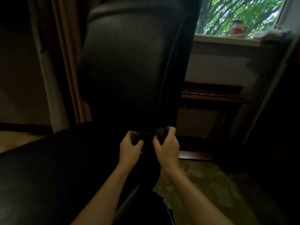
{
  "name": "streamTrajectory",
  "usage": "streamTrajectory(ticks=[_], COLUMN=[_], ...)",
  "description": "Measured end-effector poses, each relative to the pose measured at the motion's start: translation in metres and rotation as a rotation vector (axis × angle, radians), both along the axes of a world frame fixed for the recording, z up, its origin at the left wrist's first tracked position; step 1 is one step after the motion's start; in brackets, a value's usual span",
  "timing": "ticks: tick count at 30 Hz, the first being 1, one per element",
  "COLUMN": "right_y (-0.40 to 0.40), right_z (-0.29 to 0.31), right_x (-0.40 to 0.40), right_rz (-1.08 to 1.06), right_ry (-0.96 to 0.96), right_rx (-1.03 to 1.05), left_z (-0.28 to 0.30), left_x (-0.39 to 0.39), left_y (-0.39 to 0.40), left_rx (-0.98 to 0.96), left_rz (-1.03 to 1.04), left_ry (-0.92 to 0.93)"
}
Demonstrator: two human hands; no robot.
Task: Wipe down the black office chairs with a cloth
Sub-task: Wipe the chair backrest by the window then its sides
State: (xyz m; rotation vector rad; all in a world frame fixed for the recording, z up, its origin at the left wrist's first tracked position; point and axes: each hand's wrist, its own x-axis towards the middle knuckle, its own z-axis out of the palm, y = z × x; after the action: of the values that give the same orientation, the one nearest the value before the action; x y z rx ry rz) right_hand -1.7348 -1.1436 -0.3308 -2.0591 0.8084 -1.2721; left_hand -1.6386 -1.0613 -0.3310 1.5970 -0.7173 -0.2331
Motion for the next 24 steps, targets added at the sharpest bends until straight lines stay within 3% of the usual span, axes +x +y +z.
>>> streamTrajectory(ticks=[8,12,17,20,24], right_y=[0.006,0.008,0.01,0.012,0.009], right_z=[0.018,0.065,0.125,0.117,0.072], right_x=[0.004,0.016,0.046,0.052,0.054], right_rz=[-0.141,-0.161,-0.35,-0.441,-0.398], right_ry=[-0.019,-0.044,0.05,0.153,0.351], right_rx=[-0.251,-0.442,-0.651,-0.696,-0.632], left_z=[0.03,0.066,0.119,0.109,0.054], left_x=[0.017,0.02,0.04,0.041,0.044], left_y=[-0.009,-0.016,-0.027,-0.036,-0.037], left_rx=[-0.112,-0.261,-0.291,-0.262,-0.151], left_rz=[0.005,0.104,0.241,0.236,0.25], left_ry=[0.001,0.078,0.046,0.037,0.034])
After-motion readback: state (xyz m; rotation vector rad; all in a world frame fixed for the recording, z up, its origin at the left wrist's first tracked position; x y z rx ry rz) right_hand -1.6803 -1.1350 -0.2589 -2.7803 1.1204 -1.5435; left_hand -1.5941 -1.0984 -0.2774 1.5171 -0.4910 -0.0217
